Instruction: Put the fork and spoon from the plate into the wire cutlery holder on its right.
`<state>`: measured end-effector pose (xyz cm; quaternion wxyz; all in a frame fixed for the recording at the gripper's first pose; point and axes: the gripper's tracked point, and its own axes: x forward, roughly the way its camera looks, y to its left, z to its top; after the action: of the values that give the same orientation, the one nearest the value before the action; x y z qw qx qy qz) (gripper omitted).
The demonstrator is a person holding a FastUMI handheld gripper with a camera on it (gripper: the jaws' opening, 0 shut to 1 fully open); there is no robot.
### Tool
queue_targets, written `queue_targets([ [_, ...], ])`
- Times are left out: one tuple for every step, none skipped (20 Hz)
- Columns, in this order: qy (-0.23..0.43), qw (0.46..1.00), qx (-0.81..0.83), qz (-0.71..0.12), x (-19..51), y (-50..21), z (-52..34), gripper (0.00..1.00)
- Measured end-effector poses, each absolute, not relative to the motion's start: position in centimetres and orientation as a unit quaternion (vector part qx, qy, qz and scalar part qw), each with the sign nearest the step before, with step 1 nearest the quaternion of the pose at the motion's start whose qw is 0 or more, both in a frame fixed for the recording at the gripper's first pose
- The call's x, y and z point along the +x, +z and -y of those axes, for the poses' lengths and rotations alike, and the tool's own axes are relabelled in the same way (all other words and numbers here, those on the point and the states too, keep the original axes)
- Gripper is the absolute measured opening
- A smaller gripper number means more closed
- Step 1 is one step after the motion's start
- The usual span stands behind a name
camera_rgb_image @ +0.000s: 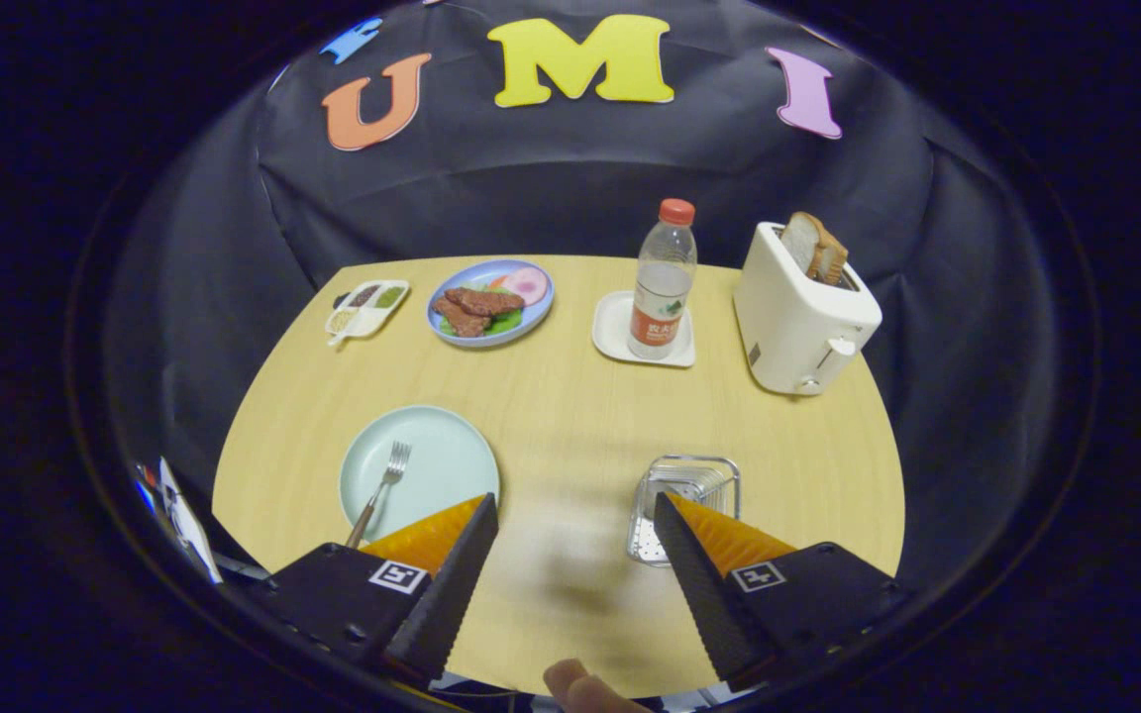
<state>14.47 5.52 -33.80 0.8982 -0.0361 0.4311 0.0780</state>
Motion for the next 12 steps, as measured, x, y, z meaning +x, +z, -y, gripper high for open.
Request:
queue_targets([
  [0.076, 0.898, -0.03, -0.432, 14.3, -34.2, -6.5, 0.95],
  [0.073, 0.897, -0.022, -0.436, 14.1, -34.6, -7.3, 0.95],
  [0.075, 0.895, -0.012, -0.439, 13.9, -35.2, -8.5, 0.95],
  [0.074, 0.892, -0.004, -0.446, 13.7, -35.8, -9.4, 0.95],
  [0.074, 0.889, 0.001, -0.453, 13.4, -36.6, -10.2, 0.95],
  [0.074, 0.885, 0.002, -0.46, 13.1, -37.4, -11.2, 0.95],
  [0.072, 0.882, 0.0, -0.466, 12.8, -38.2, -12.0, 0.96],
  [0.072, 0.879, 0.001, -0.471, 12.6, -38.8, -12.8, 0.96],
  [0.074, 0.876, 0.001, -0.476, 12.3, -39.5, -13.9, 0.97],
  [0.076, 0.874, 0.003, -0.48, 12.0, -40.1, -14.9, 0.97],
  [0.079, 0.872, 0.002, -0.483, 11.8, -40.6, -15.8, 0.97],
  [0.08, 0.871, 0.0, -0.485, 11.6, -41.0, -16.7, 0.97],
])
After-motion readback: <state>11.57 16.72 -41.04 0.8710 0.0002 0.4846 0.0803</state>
